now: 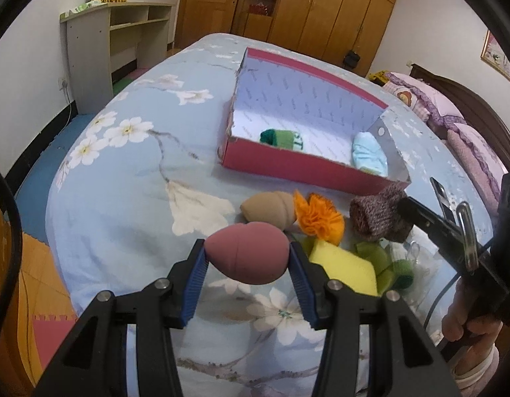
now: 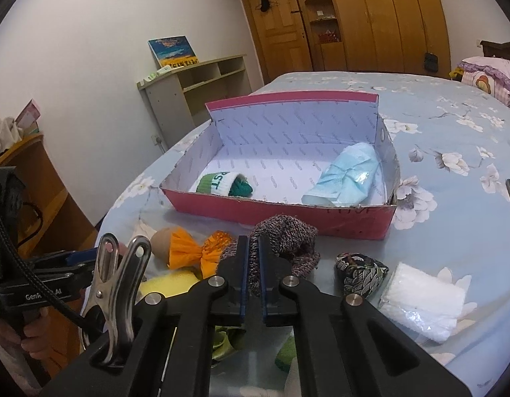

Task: Organize soft objects
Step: 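Grasp the grey knit sock with the right tool while the left tool grasps the pink sponge, then place the grey sock and pink sponge into the box and release both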

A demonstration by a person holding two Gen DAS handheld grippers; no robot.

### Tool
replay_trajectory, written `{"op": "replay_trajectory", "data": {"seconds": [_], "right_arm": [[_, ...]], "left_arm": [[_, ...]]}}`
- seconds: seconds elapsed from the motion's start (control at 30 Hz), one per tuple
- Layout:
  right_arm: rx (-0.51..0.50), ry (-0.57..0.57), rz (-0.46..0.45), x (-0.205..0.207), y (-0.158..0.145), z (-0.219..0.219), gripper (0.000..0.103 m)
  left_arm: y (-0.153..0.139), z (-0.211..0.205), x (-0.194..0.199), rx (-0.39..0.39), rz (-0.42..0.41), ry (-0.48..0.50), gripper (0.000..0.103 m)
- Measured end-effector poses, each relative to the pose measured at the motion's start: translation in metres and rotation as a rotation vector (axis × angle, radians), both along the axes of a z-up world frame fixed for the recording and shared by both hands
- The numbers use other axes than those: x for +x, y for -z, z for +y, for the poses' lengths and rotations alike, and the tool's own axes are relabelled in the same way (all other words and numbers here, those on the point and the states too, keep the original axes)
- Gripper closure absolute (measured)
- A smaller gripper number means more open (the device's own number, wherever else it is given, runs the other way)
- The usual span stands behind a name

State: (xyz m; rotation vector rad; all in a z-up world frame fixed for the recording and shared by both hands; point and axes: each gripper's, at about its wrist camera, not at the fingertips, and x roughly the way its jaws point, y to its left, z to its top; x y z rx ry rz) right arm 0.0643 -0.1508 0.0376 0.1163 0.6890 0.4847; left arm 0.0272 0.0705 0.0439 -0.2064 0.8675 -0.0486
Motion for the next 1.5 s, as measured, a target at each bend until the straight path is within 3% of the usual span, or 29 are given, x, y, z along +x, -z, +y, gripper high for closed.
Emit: {"op": "replay_trajectory", "data": {"seconds": [0.7, 1.0, 1.5], "right_arm": [[0.001, -0.007, -0.076, -0.001, -0.033, -0.004, 0.098], [-0.023, -0.013, -0.1, 0.013, -0.043, 0.003, 0.098], [-0.032, 0.003, -0.107, 0.045, -0.043, 0.008, 0.098]], "left_arm": [[-0.024, -0.028, 0.022, 0.025, -0.068, 0.08, 0.052], [-0.037, -0.036, 0.047, 0.063, -0.097, 0.101, 0.052], [-0.044, -0.034, 0.112, 0.061, -0.115, 0.08, 0.052]]}}
